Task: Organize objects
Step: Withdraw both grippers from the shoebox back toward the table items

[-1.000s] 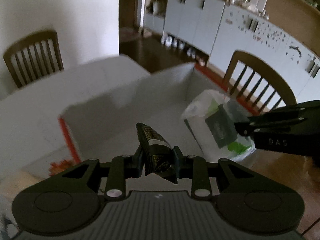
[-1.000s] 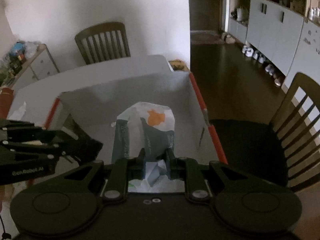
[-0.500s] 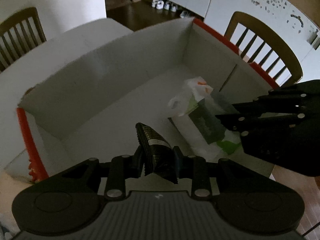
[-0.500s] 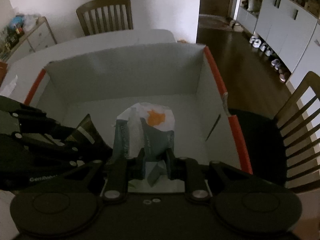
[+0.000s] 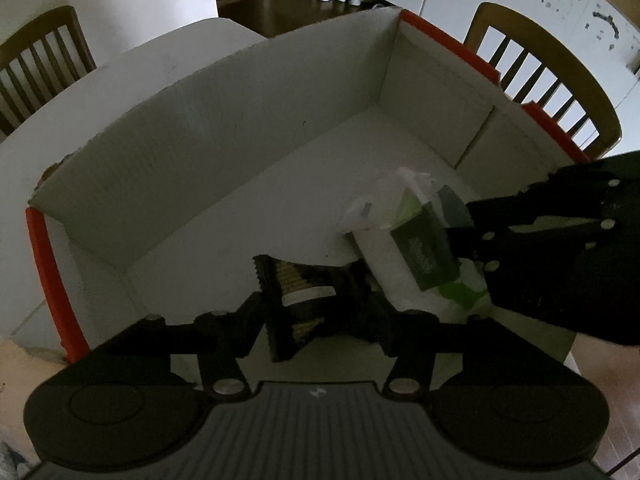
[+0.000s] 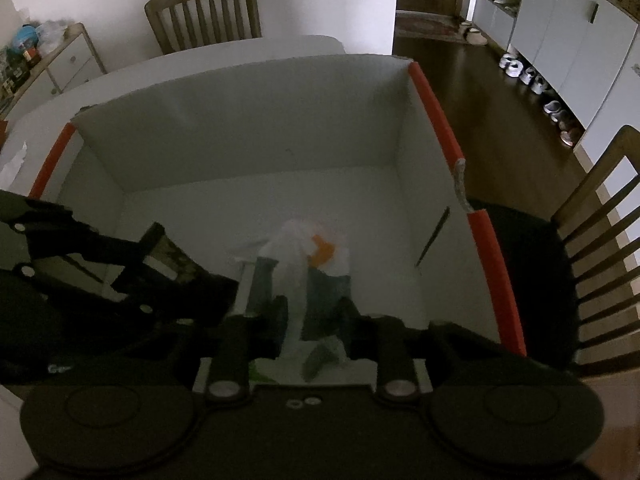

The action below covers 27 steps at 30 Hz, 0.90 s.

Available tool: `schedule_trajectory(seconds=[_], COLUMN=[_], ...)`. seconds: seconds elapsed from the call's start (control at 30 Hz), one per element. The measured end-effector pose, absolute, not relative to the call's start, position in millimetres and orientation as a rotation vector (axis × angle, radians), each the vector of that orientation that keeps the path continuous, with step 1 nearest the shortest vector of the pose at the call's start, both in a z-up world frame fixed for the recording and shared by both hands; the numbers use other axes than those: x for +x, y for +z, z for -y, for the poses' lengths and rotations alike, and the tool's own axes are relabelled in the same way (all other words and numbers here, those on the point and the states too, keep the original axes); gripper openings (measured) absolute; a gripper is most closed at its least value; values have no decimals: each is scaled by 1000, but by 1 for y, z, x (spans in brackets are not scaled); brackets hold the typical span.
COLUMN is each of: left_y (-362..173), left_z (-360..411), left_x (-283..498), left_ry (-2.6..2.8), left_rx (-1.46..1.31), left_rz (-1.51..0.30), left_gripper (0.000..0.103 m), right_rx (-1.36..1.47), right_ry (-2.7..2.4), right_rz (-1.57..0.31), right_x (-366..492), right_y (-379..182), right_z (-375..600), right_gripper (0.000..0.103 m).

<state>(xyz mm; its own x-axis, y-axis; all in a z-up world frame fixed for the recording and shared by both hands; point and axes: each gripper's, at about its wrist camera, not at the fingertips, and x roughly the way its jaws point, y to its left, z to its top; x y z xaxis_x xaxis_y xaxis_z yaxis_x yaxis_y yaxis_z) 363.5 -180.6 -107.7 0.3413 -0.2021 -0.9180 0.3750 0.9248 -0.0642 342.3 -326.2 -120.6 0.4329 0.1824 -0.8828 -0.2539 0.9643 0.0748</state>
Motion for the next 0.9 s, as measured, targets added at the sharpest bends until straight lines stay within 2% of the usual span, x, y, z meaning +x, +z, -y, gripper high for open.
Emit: schedule_trajectory(seconds=[0.07,0.17,0.9], left_y=[-106,-100,-28], left_z=[184,179,150], left_x=[366,361,301], left_ry=[-372,-376,-319], left_rx=[157,141,20], left_rz=[-1161,-1156,-937], left_gripper=[58,69,69], right_rx=[-67,-61,-71], right_ry=[269,275,340], right_rz=[-1085,-1073,-891], right_x=[341,338,278], right_y=[-119,-115,-37], right_z=[329,332,337], right_gripper=[39,43,56])
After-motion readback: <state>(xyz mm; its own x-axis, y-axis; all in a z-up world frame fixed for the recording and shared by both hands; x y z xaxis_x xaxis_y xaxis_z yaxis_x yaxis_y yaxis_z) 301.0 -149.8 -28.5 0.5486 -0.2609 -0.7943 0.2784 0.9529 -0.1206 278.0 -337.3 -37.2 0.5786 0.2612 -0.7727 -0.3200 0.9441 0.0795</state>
